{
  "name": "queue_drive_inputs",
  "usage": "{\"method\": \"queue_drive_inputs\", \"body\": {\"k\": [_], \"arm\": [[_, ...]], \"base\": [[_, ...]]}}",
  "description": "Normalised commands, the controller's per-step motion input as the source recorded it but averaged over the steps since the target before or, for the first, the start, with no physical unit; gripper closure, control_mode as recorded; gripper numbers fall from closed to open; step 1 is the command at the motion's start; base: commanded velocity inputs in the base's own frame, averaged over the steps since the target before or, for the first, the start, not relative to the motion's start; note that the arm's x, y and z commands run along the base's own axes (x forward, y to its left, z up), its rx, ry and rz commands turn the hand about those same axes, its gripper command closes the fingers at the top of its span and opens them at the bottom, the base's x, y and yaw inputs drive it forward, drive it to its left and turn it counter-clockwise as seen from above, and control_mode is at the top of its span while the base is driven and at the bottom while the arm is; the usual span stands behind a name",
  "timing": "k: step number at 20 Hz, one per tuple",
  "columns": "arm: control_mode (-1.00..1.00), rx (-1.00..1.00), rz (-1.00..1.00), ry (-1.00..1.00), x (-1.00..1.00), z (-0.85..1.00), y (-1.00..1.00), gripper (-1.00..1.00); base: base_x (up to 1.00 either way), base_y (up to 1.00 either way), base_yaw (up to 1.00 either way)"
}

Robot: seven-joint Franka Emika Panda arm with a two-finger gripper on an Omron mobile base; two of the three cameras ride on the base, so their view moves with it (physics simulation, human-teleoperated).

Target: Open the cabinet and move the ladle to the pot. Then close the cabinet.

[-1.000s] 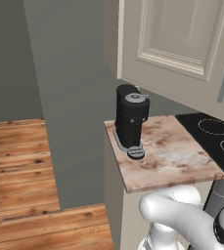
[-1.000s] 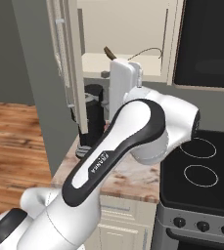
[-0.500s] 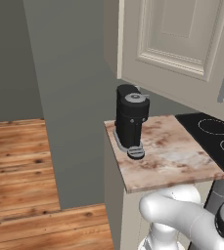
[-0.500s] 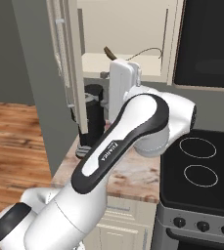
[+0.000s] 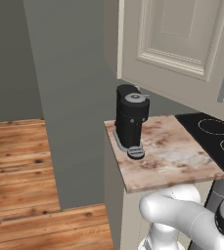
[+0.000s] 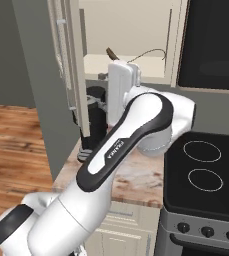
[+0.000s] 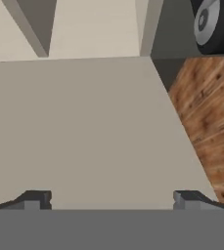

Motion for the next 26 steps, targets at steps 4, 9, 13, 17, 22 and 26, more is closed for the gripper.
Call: {"method": "queue_drive_inputs", "body": {"k": [4, 9, 13, 17, 22, 26], "arm": [[-1.00, 0.01, 0.05, 0.00, -0.09, 0.00, 0.37, -1.00], [-1.00, 0.01, 0.03, 0.00, -0.09, 0.00, 0.49, -1.00], [-1.00, 0.05, 0.03, 0.00, -0.22, 0.00, 0.65, -1.00], [-1.00, 0.10, 0.00, 0.00, -0.32, 0.00, 0.81, -1.00], [-1.00, 0.12, 0.00, 0.00, -0.30, 0.00, 0.92, -1.00], [-1.00, 0.13, 0.00, 0.00, -0.17, 0.00, 0.96, -1.00]], "base": [[0.00, 0.00, 0.00], [0.00, 0.00, 0.00], [0.00, 0.00, 0.00], [0.00, 0.00, 0.00], [0.00, 0.00, 0.00], [0.00, 0.00, 0.00]]}}
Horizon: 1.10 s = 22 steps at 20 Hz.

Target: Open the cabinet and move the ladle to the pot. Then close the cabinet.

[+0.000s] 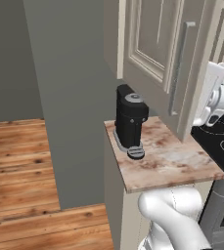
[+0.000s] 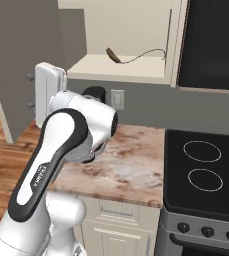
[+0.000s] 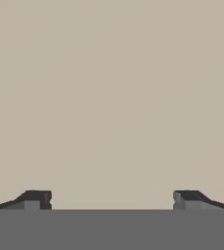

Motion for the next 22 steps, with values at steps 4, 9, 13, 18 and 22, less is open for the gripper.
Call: {"method": "queue_drive_inputs", "body": {"k": [4, 9, 13, 18, 22], "arm": [[-1.00, 0.11, 0.00, 0.00, -0.01, 0.00, 0.99, -1.00], [-1.00, 0.02, 0.00, -0.01, 0.00, 0.00, 0.97, -1.00], [-1.00, -0.03, 0.00, 0.00, 0.00, 0.00, 0.72, -1.00], [-1.00, -0.03, 0.00, 0.02, 0.06, 0.00, 0.39, -1.00], [-1.00, 0.00, 0.00, -0.04, 0.00, 0.00, 0.00, -1.00]], "base": [[0.00, 0.00, 0.00], [0.00, 0.00, 0.00], [0.00, 0.00, 0.00], [0.00, 0.00, 0.00], [0.00, 0.00, 0.00]]}}
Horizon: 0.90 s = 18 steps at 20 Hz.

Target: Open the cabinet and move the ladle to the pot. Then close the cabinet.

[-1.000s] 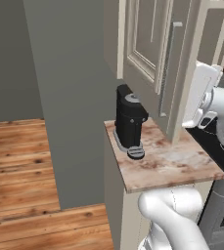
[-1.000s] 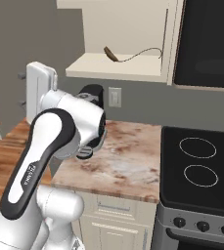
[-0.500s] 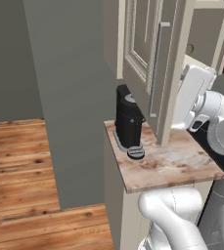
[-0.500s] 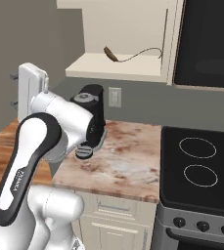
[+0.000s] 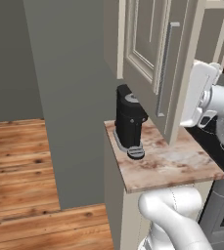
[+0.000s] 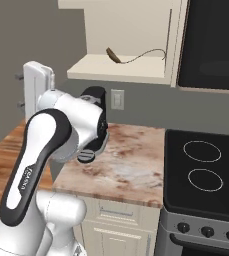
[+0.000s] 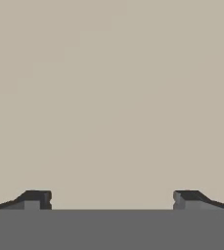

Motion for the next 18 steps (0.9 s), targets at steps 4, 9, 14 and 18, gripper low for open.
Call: {"method": "queue_drive_inputs", "body": {"k": [4, 9, 14, 18], "arm": [[-1.00, 0.00, 0.00, -0.07, 0.00, 0.00, -0.26, -1.00], [-1.00, -0.02, -0.03, -0.13, -0.04, 0.00, -0.30, -1.00], [-1.00, -0.09, -0.14, -0.16, -0.01, 0.02, -0.23, -1.00], [-1.00, -0.08, -0.19, -0.07, 0.00, 0.04, -0.20, -1.00]], "base": [[0.00, 0.00, 0.00], [0.00, 0.00, 0.00], [0.00, 0.00, 0.00], [0.00, 0.00, 0.00]]}}
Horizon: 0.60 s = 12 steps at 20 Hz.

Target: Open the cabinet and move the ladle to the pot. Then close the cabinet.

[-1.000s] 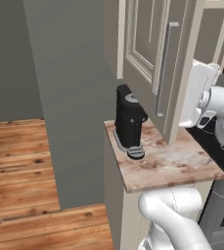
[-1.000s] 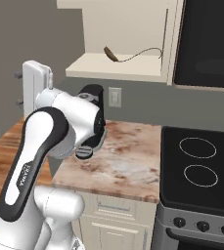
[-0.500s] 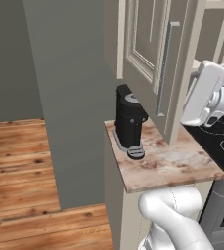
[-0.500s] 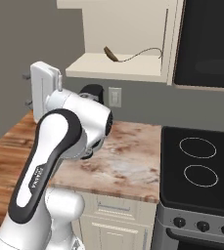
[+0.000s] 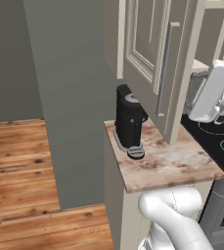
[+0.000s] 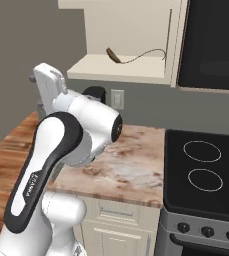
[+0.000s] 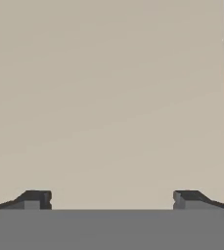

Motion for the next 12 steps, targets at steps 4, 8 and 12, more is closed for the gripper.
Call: {"method": "queue_drive_inputs", "body": {"k": [4, 8, 12], "arm": [[-1.00, -0.04, -0.24, 0.00, 0.00, 0.03, -0.21, -1.00], [-1.00, -0.08, -0.30, 0.00, 0.00, 0.01, -0.15, -1.00], [-1.00, -0.14, -0.36, 0.07, 0.01, 0.00, -0.20, -1.00]], "base": [[0.00, 0.00, 0.00], [0.00, 0.00, 0.00], [0.00, 0.00, 0.00]]}}
